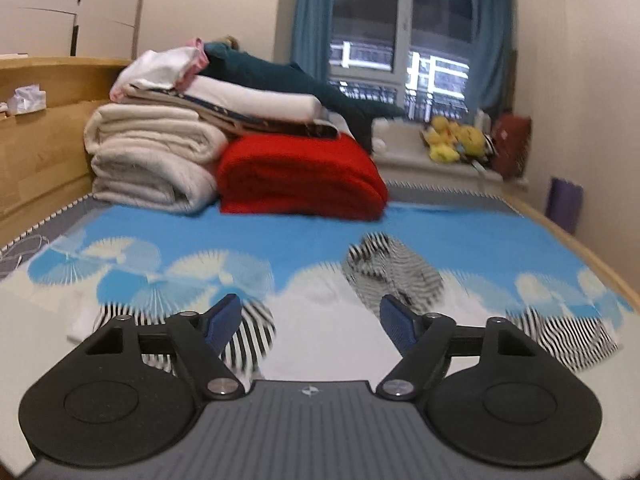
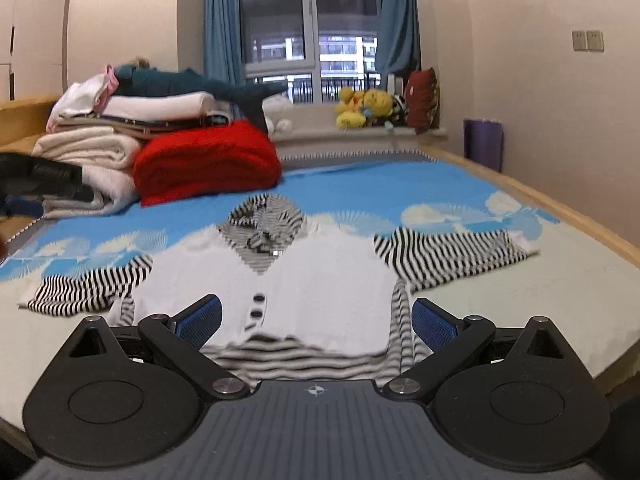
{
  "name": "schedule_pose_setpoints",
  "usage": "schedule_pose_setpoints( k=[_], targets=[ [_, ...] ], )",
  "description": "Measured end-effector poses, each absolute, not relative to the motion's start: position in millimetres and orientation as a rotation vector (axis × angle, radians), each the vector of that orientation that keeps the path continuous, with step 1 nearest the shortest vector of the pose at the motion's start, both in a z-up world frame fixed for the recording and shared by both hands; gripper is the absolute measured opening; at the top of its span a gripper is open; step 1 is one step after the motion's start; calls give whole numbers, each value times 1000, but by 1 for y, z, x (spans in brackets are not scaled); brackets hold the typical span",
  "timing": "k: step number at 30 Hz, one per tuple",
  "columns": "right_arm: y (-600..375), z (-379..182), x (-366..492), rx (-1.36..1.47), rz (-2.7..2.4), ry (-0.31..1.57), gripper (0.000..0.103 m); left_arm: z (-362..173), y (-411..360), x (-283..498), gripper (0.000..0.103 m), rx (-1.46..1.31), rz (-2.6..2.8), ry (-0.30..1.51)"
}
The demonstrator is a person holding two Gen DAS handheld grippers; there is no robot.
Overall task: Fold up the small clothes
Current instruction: 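Grasp the striped sleeve cuff with the left gripper and lift it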
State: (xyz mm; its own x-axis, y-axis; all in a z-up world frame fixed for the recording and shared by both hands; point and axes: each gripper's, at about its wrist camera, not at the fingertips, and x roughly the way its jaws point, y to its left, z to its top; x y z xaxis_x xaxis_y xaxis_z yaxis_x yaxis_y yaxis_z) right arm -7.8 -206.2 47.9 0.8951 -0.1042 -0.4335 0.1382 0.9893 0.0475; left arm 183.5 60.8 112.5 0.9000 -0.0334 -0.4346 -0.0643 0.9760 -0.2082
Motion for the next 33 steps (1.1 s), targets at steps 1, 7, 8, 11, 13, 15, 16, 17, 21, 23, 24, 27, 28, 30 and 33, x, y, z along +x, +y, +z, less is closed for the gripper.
schedule_pose_setpoints(
  k=[1,7,8,11,13,15,16,17,21,23,24,27,28,30,33],
  targets=[
    [-208,52,-5,70,-126,438,100,115,66,200,83,-215,22,450],
    [-213,85,35,35,-112,368,100,110,94,278,84,-144,76,433],
    [-213,91,45,31,-110,359,100,105,96,284,84,-117,90,425],
    [-211,104,81,43,-91,325,100,77,115,307,84,-139,140,459],
    [-205,108,109,34,-72,309,100,59,129,321,83,-161,187,532],
    [-198,111,134,28,-60,298,100,46,141,340,82,-187,217,600],
    [-195,112,147,35,-48,296,100,50,146,344,82,-170,233,593],
    [-191,112,160,44,-35,296,100,56,151,343,82,-143,253,566],
    [-175,111,207,65,11,292,100,51,171,350,78,-130,316,555],
    [-168,107,226,71,37,292,100,42,180,355,73,-134,340,561],
    [-165,103,235,69,53,296,100,38,183,356,70,-126,355,562],
    [-158,86,252,59,86,337,98,16,197,354,61,-133,388,589],
    [-156,79,256,54,87,362,97,10,206,358,61,-155,394,601],
    [-153,71,266,51,80,406,90,-11,222,365,61,-202,429,658],
    [-152,69,282,75,76,416,87,-33,252,372,76,-273,510,722]
  ],
)
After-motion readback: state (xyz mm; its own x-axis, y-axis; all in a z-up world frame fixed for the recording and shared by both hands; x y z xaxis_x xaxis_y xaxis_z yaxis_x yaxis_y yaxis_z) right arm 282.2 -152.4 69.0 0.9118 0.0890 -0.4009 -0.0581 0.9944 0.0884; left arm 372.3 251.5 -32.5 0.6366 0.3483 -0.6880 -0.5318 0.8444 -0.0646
